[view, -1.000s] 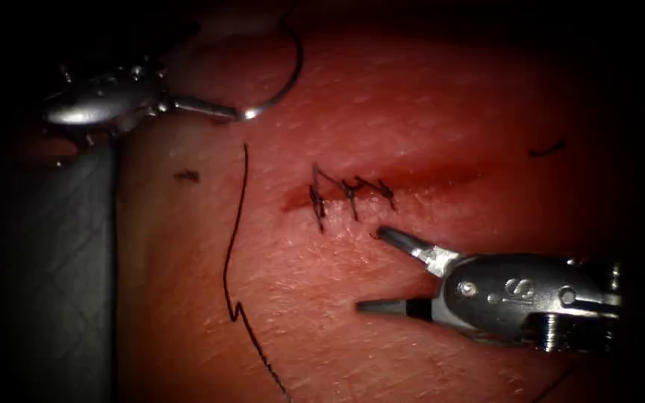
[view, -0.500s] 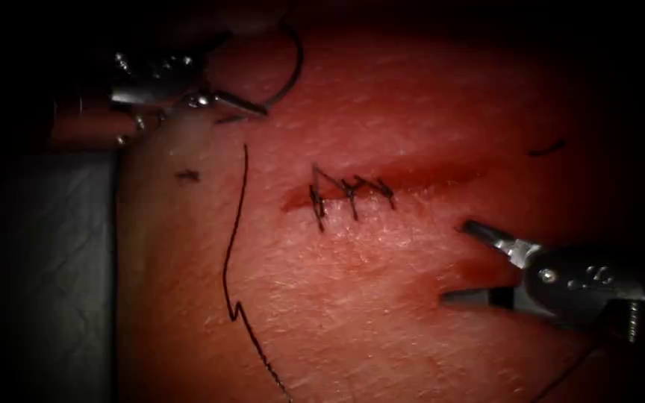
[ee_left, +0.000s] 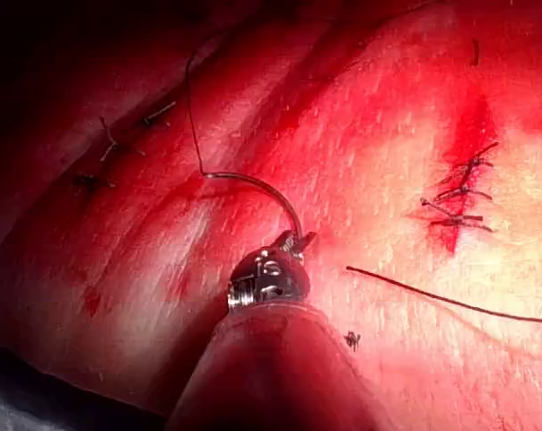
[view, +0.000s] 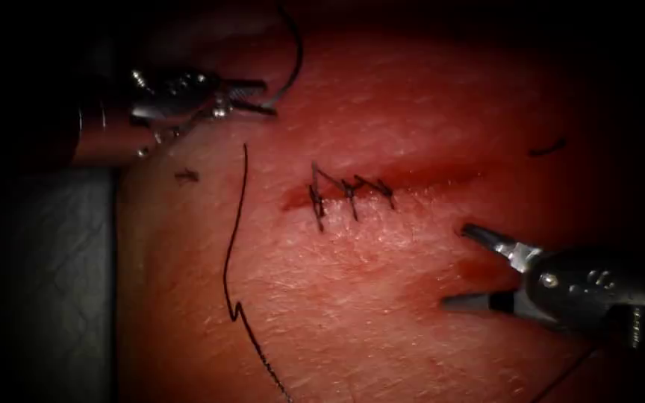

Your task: Wound Closure

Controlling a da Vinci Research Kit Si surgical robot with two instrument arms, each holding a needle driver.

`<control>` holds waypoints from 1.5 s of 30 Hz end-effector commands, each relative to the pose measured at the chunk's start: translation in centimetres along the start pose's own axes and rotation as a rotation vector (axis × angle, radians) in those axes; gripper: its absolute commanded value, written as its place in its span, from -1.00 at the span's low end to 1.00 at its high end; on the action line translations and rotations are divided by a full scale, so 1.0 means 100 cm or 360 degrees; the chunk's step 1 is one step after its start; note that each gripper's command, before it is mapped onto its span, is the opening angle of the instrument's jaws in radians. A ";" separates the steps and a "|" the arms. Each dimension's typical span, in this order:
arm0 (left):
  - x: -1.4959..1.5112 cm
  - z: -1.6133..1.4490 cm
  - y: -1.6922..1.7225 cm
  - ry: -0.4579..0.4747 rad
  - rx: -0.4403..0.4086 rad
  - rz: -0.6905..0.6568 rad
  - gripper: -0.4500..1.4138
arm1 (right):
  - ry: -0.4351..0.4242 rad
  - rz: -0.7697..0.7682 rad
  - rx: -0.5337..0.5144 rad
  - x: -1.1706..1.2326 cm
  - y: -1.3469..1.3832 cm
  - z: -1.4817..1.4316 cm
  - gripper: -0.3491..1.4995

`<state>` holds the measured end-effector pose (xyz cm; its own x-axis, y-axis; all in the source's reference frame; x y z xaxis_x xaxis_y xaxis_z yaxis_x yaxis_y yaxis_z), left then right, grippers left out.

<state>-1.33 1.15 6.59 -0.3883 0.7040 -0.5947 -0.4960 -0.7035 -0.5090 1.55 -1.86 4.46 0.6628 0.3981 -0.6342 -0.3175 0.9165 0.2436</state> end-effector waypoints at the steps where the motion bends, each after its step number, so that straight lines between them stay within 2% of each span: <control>1: -0.0008 0.0011 -0.0001 -0.0028 -0.0009 0.0016 -0.85 | 0.0007 0.0007 0.0006 0.0001 -0.0008 0.0003 0.62; 5: -0.0019 0.0014 0.0002 -0.0088 -0.0017 0.0034 -1.00 | 0.0009 0.0013 0.0007 0.0004 -0.0007 0.0000 0.62; 7: -0.0017 0.0012 0.0001 -0.0095 -0.0018 0.0052 -1.00 | 0.0023 0.0020 -0.0001 0.0006 -0.0005 -0.0002 0.60; 10: -0.0005 0.0005 0.0006 -0.0076 0.0073 0.0227 -1.00 | 0.0112 0.0128 -0.0013 0.0009 0.0008 -0.0006 0.58; 16: 0.0029 -0.0016 0.0028 0.0194 0.0261 0.0515 -1.00 | 0.0275 0.0377 -0.0041 0.0013 0.0041 -0.0018 0.67; 18: 0.0050 -0.0024 0.0057 0.0276 0.0381 0.0672 -1.00 | 0.0403 0.0535 0.0039 0.0018 0.0057 -0.0023 0.67; 21: 0.0063 -0.0027 0.0088 0.0327 0.0466 0.0810 -1.00 | 0.0465 0.0661 0.0124 0.0027 0.0070 -0.0024 0.65; 29: 0.0065 -0.0029 0.0141 0.0350 0.0562 0.1028 -1.00 | 0.0511 0.0820 0.0229 0.0040 0.0079 -0.0012 0.74; 38: 0.0054 -0.0030 0.0163 0.0429 0.0648 0.1124 -1.00 | 0.0548 0.0827 0.0297 0.0058 0.0079 0.0010 0.78; 45: 0.0062 -0.0033 0.0179 0.0481 0.0627 0.1158 -1.00 | 0.0551 0.0835 0.0283 0.0065 0.0083 0.0026 0.82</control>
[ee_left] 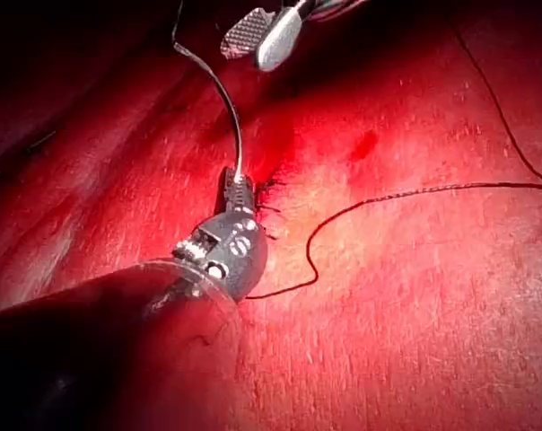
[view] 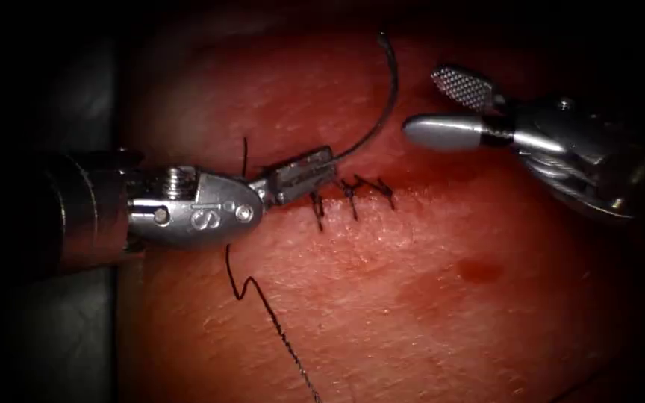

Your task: Wound Closure

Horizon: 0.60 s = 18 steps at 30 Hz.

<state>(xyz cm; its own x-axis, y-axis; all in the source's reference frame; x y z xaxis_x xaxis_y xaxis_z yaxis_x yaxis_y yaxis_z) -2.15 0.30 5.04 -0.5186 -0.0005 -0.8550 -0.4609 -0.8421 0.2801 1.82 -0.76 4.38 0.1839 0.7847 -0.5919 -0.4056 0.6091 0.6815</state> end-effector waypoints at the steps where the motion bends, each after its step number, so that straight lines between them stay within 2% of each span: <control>1: 0.0000 0.0006 0.0006 0.0009 -0.0008 0.0008 -1.00 | -0.0001 0.0003 0.0007 -0.0007 -0.0002 0.0010 0.82; 7: 0.0002 0.0008 0.0008 0.0023 -0.0014 0.0027 -1.00 | 0.0010 0.0002 0.0019 -0.0005 -0.0006 0.0017 0.80; 9: 0.0003 0.0008 0.0008 0.0022 -0.0013 0.0036 -1.00 | 0.0013 0.0001 0.0023 -0.0004 -0.0007 0.0022 0.76; 10: 0.0003 0.0009 0.0009 0.0023 -0.0014 0.0036 -1.00 | 0.0014 0.0000 0.0026 -0.0004 -0.0008 0.0024 0.67; 11: 0.0003 0.0009 0.0009 0.0023 -0.0013 0.0046 -1.00 | 0.0015 -0.0002 0.0034 -0.0004 -0.0009 0.0025 -0.02; 12: 0.0003 0.0008 0.0009 0.0024 -0.0013 0.0046 -1.00 | 0.0015 -0.0002 0.0035 -0.0004 -0.0009 0.0025 -0.56; 13: 0.0003 0.0008 0.0010 0.0029 -0.0016 0.0047 -1.00 | 0.0015 0.0000 0.0034 -0.0003 -0.0009 0.0024 -1.00; 18: 0.0009 0.0007 0.0013 0.0072 -0.0038 0.0064 -1.00 | 0.0047 -0.0097 -0.0045 -0.0001 -0.0001 0.0017 -1.00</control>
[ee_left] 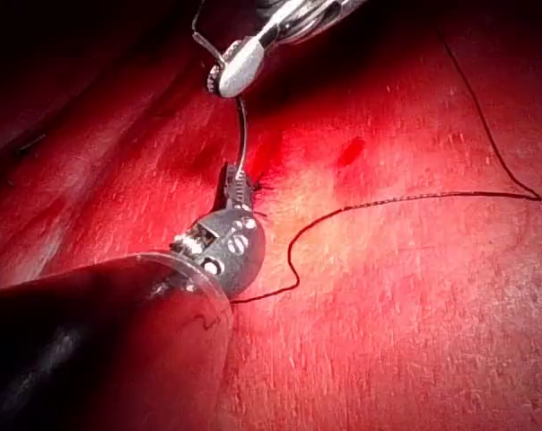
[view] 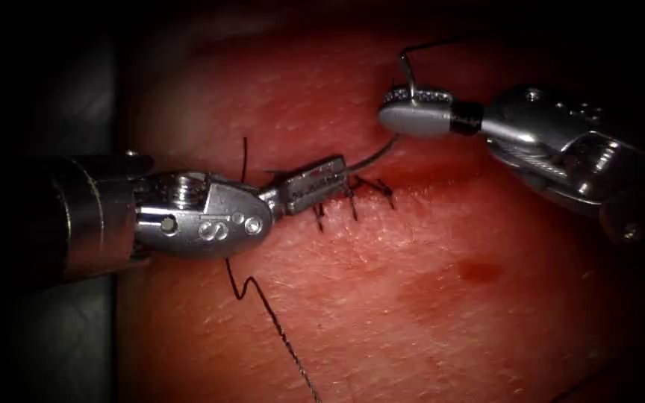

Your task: Wound Closure

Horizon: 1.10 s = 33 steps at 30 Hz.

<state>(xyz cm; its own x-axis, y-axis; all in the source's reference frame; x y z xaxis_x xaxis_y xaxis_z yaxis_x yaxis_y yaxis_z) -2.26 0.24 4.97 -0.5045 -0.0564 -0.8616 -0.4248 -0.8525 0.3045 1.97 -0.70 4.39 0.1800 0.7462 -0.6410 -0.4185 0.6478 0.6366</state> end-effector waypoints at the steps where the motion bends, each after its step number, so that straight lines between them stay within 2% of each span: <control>1: -0.0001 0.0005 0.0005 0.0007 -0.0005 0.0002 -1.00 | 0.0016 -0.0027 -0.0010 -0.0008 0.0001 0.0000 -1.00; 3: 0.0002 0.0005 0.0006 0.0011 -0.0007 0.0001 -0.93 | 0.0039 -0.0060 -0.0018 -0.0007 0.0006 -0.0008 -1.00; 4: 0.0005 0.0004 0.0007 0.0018 -0.0011 -0.0048 -0.23 | 0.0037 -0.0107 -0.0013 -0.0006 0.0008 -0.0014 -1.00; 5: 0.0007 0.0004 0.0006 0.0022 -0.0014 -0.0107 0.19 | 0.0037 -0.0126 -0.0010 -0.0006 0.0009 -0.0017 -1.00; 6: 0.0013 0.0003 0.0001 0.0065 -0.0046 -0.0305 0.50 | 0.0037 -0.0175 -0.0006 -0.0007 0.0011 -0.0022 -1.00; 7: 0.0020 0.0001 -0.0005 0.0114 -0.0128 -0.0429 0.71 | 0.0026 -0.0255 0.0001 -0.0009 0.0011 -0.0026 -1.00; 9: 0.0028 -0.0002 -0.0014 0.0140 -0.0208 -0.0567 0.75 | -0.0004 -0.0337 0.0021 -0.0012 0.0011 -0.0029 -1.00; 10: 0.0037 -0.0003 -0.0025 0.0150 -0.0280 -0.0680 0.73 | 0.0006 -0.0416 0.0060 -0.0013 0.0010 -0.0030 -1.00; 13: 0.0049 -0.0002 -0.0040 0.0125 -0.0416 -0.0844 0.68 | -0.0010 -0.0521 0.0112 -0.0017 0.0007 -0.0034 -1.00; 18: 0.0058 0.0010 -0.0060 -0.0032 -0.0575 -0.1012 0.62 | 0.0003 -0.0705 0.0199 -0.0023 0.0003 -0.0036 -1.00; 22: 0.0052 0.0025 -0.0059 -0.0240 -0.0777 -0.1064 0.60 | 0.0029 -0.0843 0.0284 -0.0027 -0.0002 -0.0035 -1.00; 25: 0.0043 0.0037 -0.0055 -0.0355 -0.0880 -0.1104 0.59 | 0.0061 -0.0937 0.0325 -0.0027 -0.0006 -0.0035 -1.00; 30: 0.0024 0.0049 -0.0050 -0.0469 -0.1029 -0.1140 0.53 | 0.0135 -0.1145 0.0379 -0.0026 -0.0014 -0.0038 -1.00; 33: 0.0012 0.0056 -0.0053 -0.0448 -0.1190 -0.1249 0.48 | 0.0141 -0.1254 0.0443 -0.0027 -0.0022 -0.0040 -1.00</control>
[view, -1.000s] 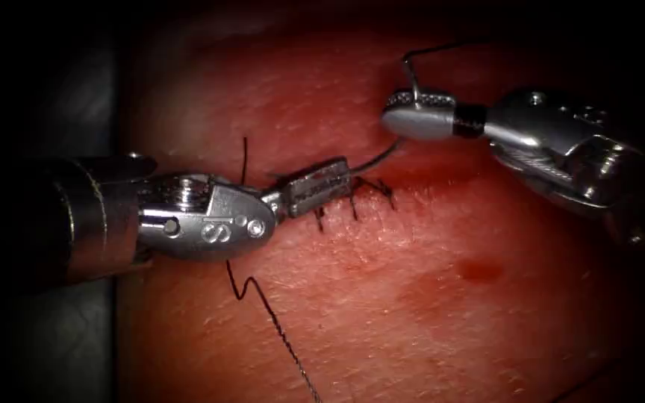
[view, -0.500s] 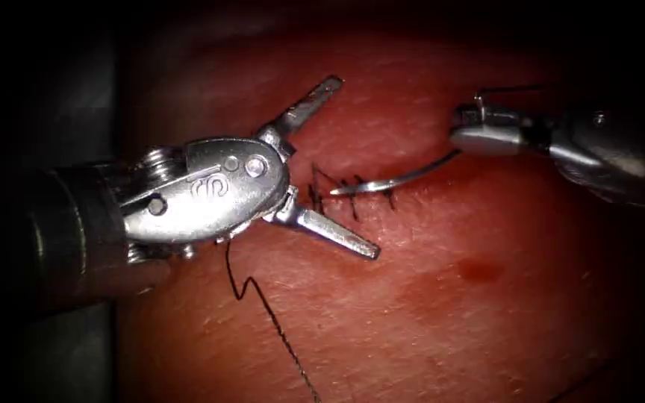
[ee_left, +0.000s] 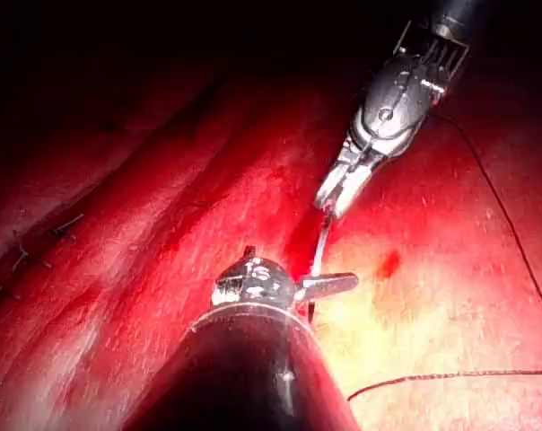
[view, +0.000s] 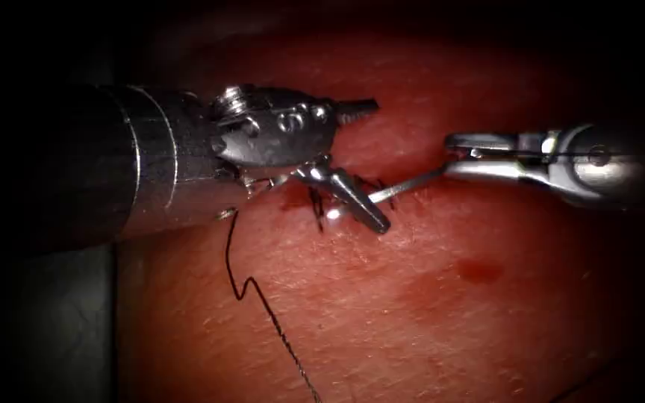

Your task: Wound Closure

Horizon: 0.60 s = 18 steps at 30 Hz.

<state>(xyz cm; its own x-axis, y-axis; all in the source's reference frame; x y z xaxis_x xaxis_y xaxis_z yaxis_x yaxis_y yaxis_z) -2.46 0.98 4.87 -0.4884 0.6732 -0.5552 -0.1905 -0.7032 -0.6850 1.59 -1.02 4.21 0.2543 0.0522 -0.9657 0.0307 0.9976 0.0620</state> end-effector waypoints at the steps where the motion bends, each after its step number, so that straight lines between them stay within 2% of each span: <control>1: -0.0001 0.0007 -0.0011 0.0011 -0.0102 -0.0016 0.42 | 0.0008 -0.0033 0.0024 0.0000 -0.0009 0.0009 -1.00; 5: -0.0001 0.0009 -0.0019 -0.0019 -0.0234 0.0001 0.37 | 0.0015 -0.0080 0.0055 0.0002 -0.0013 0.0010 -1.00; 6: 0.0001 0.0012 -0.0019 -0.0017 -0.0309 -0.0011 0.37 | 0.0016 -0.0093 0.0066 0.0002 -0.0015 0.0012 -1.00; 12: 0.0006 0.0022 -0.0001 -0.0088 -0.0439 -0.0029 0.37 | 0.0021 -0.0179 0.0061 0.0005 -0.0017 0.0014 -1.00; 15: 0.0008 0.0024 0.0005 -0.0123 -0.0480 -0.0059 0.37 | 0.0022 -0.0197 0.0059 0.0007 -0.0018 0.0016 -1.00; 18: 0.0008 0.0024 0.0003 -0.0199 -0.0442 -0.0101 0.23 | 0.0022 -0.0232 0.0060 0.0011 -0.0018 0.0018 -1.00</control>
<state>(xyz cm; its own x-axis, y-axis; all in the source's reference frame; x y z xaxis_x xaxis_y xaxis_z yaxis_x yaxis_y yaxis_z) -2.63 0.96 4.86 -0.5997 0.6651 -0.4450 0.0014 -0.5551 -0.8318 1.72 -1.13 4.09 0.2339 -0.0944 -0.9677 0.1013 0.9922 -0.0723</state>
